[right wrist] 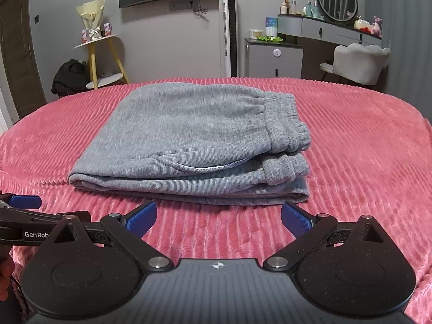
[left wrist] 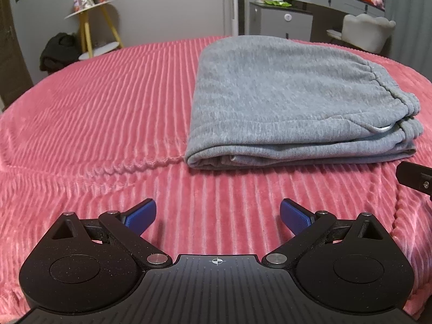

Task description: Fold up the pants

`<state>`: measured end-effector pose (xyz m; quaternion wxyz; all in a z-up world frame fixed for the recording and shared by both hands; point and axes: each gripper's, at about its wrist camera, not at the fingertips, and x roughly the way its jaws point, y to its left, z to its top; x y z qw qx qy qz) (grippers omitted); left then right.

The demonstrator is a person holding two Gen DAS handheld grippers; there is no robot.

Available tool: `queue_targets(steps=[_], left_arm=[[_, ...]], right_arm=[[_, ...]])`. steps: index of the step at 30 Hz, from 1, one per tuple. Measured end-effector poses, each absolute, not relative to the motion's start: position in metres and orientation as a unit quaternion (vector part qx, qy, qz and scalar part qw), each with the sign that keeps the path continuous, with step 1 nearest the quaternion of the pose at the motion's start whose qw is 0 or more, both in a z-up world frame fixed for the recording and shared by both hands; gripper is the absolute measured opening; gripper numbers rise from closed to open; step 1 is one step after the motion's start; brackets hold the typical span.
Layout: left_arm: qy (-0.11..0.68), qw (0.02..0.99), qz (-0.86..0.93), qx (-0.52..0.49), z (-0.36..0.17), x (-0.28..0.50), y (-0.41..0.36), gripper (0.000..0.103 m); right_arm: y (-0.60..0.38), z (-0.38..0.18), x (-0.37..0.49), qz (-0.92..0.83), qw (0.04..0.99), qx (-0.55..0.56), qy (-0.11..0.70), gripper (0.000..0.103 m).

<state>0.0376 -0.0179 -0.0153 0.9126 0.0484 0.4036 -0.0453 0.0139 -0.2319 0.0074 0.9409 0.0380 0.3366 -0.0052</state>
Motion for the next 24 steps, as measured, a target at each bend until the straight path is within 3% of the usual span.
queue_targets(steps=[24], left_arm=[[0.407, 0.912, -0.044, 0.034, -0.0157, 0.0378, -0.0166, 0.102]], right_arm=[[-0.2306, 0.0074, 0.0118, -0.006, 0.94, 0.041, 0.338, 0.099]])
